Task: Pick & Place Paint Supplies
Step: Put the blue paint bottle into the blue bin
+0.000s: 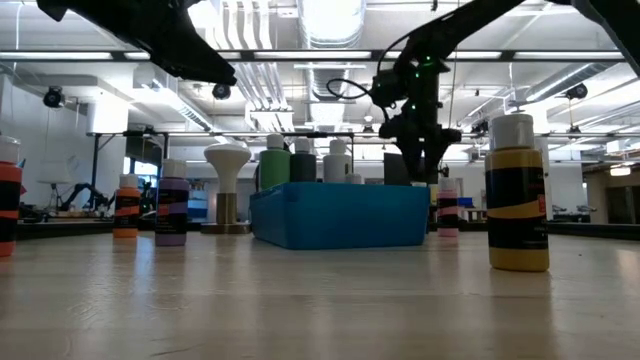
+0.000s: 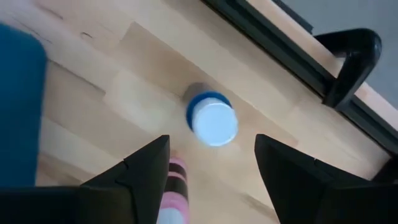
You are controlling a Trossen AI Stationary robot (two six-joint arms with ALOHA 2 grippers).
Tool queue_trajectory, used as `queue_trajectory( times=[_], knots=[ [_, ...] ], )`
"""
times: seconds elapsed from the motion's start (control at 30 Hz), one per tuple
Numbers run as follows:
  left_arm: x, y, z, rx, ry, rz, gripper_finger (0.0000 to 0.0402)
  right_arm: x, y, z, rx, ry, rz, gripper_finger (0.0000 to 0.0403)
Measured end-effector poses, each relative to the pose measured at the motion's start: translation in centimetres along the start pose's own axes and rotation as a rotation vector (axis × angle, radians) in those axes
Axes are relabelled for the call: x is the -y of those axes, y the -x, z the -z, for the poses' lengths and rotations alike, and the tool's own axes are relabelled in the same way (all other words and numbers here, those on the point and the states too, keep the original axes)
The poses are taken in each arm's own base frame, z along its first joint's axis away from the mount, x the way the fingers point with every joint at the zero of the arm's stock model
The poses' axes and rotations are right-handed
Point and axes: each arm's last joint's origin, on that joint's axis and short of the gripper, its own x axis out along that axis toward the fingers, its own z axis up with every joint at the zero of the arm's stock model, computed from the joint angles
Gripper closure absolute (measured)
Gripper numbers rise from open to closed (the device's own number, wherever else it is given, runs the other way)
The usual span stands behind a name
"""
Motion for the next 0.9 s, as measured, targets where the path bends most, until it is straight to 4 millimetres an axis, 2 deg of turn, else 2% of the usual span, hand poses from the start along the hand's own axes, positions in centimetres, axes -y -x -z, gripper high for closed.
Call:
queue_trajectory(
  times=[0.17, 0.5, 0.6, 0.9],
  knots=[
    [0.0, 0.0, 0.0, 0.0, 0.001, 0.0, 0.0087, 0.2, -1.0, -0.3, -0.01, -0.011, 0.003, 0.0179],
    [0.0, 0.0, 0.1, -0.008, -0.001, 0.0, 0.0087, -0.1, -3.7, -1.0, -0.062, -0.007, -0.009, 0.0158],
    [0.0, 0.0, 0.1, -0.01, -0.002, 0.0, 0.0087, -0.1, -3.8, -1.0, -0.065, 0.004, -0.008, 0.0163],
    [0.0, 0.0, 0.1, -0.01, -0.001, 0.0, 0.0087, 0.2, -3.0, -0.9, -0.043, 0.002, -0.004, 0.0214]
  ],
)
